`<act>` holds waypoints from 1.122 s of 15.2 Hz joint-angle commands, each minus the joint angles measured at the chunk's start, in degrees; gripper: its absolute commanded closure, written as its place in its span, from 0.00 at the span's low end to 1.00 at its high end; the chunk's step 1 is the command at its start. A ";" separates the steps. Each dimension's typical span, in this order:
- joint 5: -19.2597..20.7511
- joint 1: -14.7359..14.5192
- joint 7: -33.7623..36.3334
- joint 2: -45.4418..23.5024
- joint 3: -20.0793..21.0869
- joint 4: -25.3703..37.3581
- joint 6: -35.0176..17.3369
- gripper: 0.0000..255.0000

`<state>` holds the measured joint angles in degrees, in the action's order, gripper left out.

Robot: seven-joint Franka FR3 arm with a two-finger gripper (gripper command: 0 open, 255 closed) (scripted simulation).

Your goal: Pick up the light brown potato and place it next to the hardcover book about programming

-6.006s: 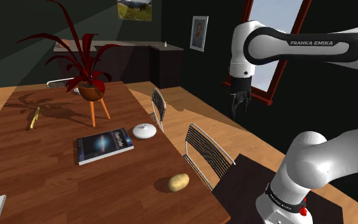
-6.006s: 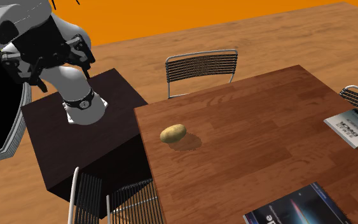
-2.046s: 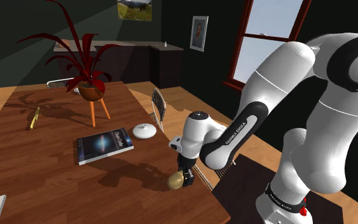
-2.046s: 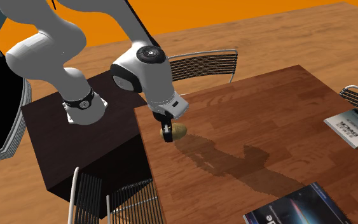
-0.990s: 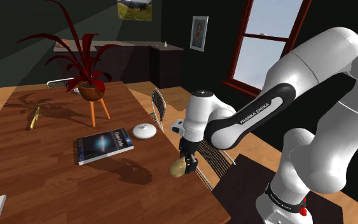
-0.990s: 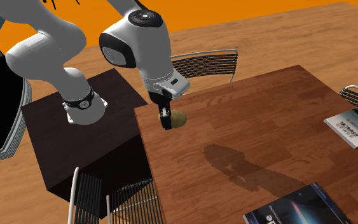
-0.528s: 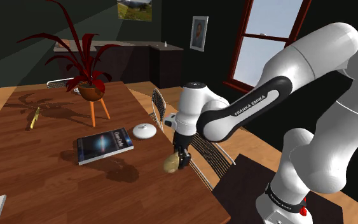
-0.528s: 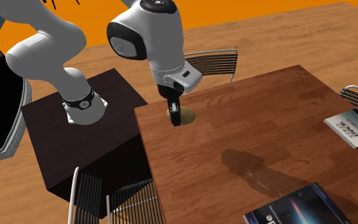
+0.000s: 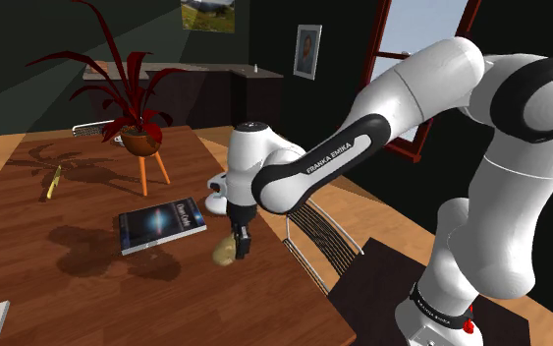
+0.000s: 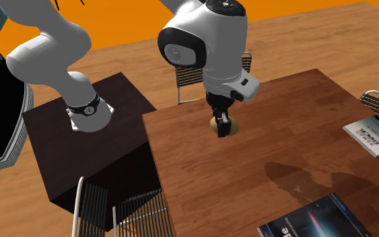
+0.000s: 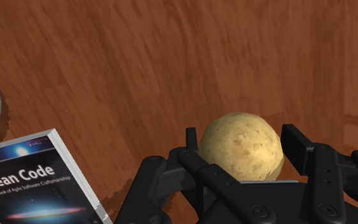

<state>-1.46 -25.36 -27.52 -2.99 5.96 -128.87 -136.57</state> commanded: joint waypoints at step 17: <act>4.54 -5.04 4.90 -42.93 -0.54 65.73 22.85 1.00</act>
<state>2.89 -29.99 -22.69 -41.95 5.53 -69.60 -116.28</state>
